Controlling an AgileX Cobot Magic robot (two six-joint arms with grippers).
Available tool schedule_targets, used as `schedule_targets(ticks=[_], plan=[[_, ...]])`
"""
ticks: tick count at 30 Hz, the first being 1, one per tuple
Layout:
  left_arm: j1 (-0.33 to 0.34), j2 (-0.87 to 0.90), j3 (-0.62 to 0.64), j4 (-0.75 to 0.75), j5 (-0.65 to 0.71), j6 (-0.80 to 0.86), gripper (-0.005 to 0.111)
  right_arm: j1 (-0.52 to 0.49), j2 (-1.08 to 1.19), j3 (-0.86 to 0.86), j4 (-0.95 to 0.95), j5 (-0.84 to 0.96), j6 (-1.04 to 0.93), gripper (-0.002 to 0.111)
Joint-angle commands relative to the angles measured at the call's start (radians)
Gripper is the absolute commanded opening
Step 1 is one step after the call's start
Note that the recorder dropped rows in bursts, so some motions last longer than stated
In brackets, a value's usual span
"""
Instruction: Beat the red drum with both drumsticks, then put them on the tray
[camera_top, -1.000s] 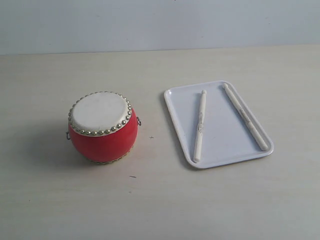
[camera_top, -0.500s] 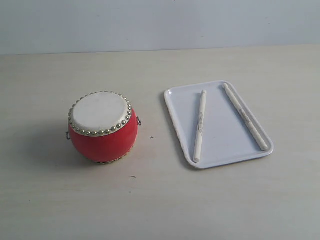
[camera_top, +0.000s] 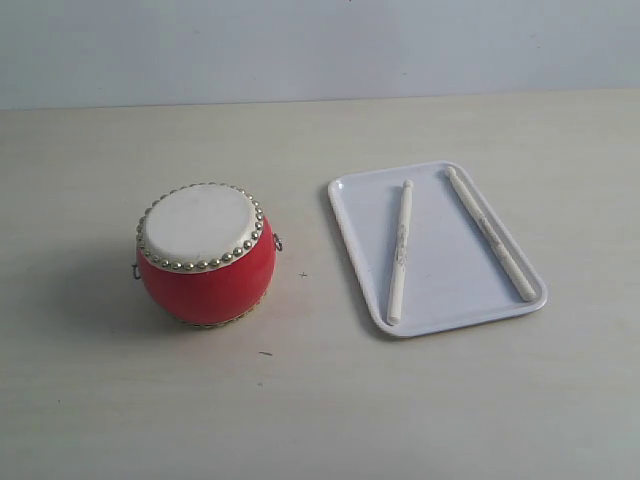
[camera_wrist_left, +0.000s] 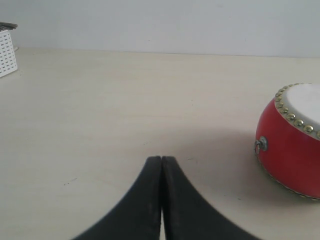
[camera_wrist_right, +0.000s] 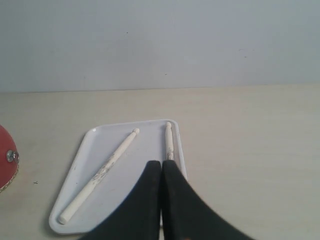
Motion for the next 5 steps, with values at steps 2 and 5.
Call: schedule_targets(ticks=[2, 5], plan=[[0.003, -0.006, -0.003, -0.007, -0.004, 0.004, 0.000, -0.006, -0.005, 0.004, -0.009, 0.000, -0.005, 0.000], [0.003, -0.006, -0.003, -0.007, -0.004, 0.004, 0.000, -0.006, -0.005, 0.004, -0.009, 0.000, -0.005, 0.000]])
